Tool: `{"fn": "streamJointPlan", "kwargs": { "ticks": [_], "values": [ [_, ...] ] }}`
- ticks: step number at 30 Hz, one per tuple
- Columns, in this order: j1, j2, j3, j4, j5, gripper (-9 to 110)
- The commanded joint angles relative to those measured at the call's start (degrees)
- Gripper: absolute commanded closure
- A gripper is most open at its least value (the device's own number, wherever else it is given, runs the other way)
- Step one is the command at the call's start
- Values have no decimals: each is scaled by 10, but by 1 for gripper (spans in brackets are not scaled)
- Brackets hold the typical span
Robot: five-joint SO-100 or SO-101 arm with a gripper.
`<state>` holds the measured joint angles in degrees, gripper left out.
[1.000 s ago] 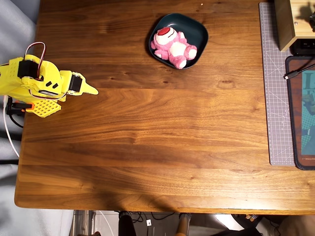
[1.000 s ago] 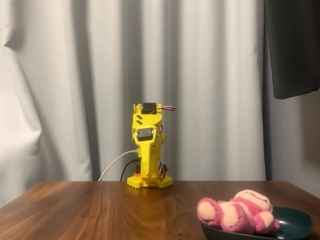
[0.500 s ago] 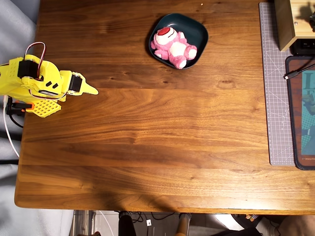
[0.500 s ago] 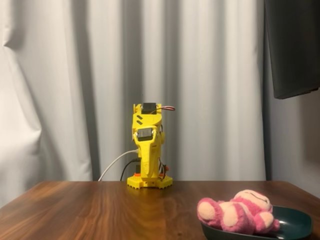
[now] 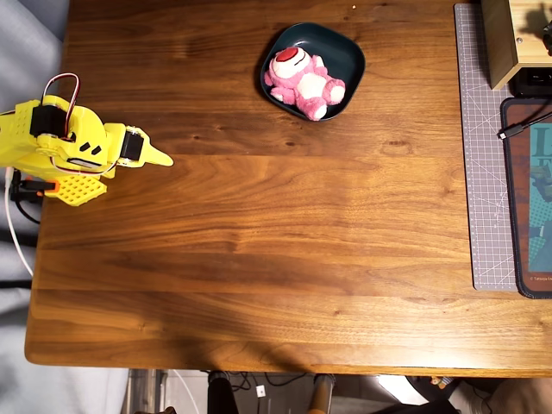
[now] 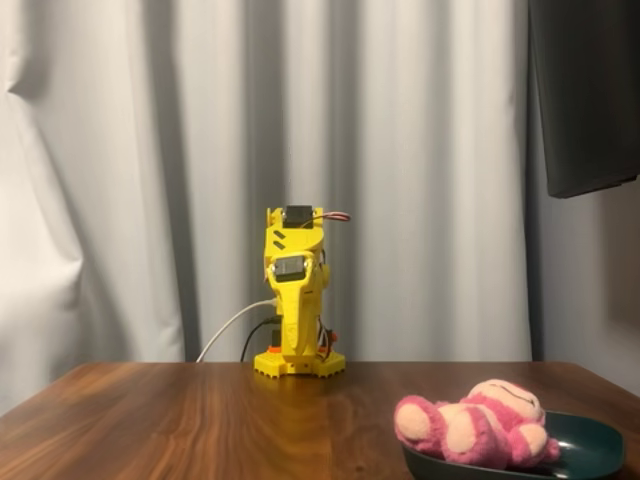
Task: Grasp a strawberry bear and put it in the bin.
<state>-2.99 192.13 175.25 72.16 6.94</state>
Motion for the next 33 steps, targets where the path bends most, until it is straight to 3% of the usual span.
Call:
{"fn": "streamJointPlan", "kwargs": {
  "ticks": [1,33],
  "values": [
    [6,16,-1,0,-5,96],
    [26,17,-2,0,-38,95]
  ]
}}
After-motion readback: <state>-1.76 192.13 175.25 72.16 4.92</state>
